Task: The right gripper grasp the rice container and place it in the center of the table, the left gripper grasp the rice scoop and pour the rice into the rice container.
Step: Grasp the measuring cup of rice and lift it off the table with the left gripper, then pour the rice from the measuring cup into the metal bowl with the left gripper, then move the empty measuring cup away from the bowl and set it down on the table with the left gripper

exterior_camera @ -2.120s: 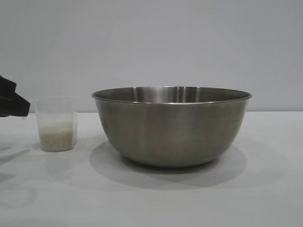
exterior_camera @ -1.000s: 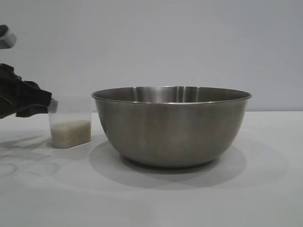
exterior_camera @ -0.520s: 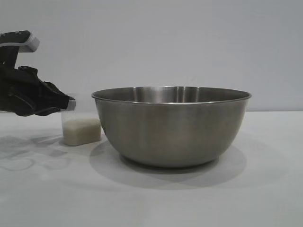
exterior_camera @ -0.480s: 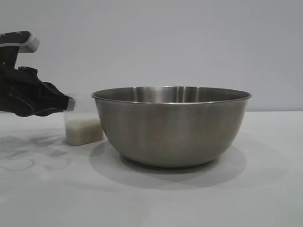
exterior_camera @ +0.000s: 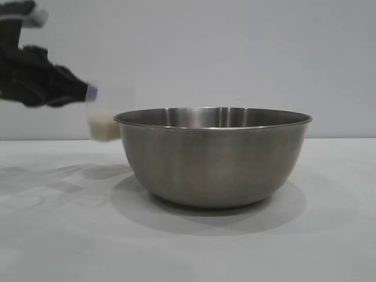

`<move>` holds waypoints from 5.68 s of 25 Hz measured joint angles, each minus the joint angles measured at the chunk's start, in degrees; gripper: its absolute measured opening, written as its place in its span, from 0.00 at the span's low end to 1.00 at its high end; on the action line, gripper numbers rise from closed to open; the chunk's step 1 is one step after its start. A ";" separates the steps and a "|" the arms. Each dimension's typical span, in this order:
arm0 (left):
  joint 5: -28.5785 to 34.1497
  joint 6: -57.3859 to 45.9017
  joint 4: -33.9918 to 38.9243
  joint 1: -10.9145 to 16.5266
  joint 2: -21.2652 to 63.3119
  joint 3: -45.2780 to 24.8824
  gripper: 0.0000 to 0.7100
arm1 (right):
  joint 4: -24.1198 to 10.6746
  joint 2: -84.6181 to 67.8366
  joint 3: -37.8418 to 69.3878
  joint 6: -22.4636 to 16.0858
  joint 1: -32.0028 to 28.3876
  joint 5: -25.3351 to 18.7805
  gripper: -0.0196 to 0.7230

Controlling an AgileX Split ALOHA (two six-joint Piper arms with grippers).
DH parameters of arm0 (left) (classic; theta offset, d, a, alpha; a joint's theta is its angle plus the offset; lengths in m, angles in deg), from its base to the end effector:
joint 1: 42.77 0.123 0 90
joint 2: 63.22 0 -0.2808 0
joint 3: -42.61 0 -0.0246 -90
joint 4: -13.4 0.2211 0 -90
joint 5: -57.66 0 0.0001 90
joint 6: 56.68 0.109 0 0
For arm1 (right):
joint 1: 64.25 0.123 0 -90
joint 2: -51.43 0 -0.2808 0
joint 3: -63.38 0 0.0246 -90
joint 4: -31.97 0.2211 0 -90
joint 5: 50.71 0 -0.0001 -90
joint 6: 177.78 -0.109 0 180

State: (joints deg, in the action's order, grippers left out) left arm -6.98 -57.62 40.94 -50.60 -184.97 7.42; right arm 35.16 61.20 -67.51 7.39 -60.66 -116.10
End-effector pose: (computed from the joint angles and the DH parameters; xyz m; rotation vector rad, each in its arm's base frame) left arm 0.3461 -0.0935 0.1591 0.5968 1.5491 -0.3065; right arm -0.0105 0.0049 0.2447 -0.1694 2.1613 0.0524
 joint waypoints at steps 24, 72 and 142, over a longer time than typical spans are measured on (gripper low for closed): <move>-0.44 18.07 30.23 -4.66 6.93 14.84 0.00 | 0.00 0.00 0.00 0.00 0.00 0.00 0.66; 6.01 89.82 31.44 -12.58 6.73 15.77 0.00 | -0.10 0.00 0.00 0.00 0.00 0.00 0.66; -1.22 17.09 -43.58 -12.58 6.73 -0.51 0.00 | -0.10 0.00 0.00 0.00 0.00 0.00 0.66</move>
State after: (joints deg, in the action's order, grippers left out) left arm -8.20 -40.54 -2.64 -63.18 -178.24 6.91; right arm 35.07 61.20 -67.51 7.39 -60.66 -116.10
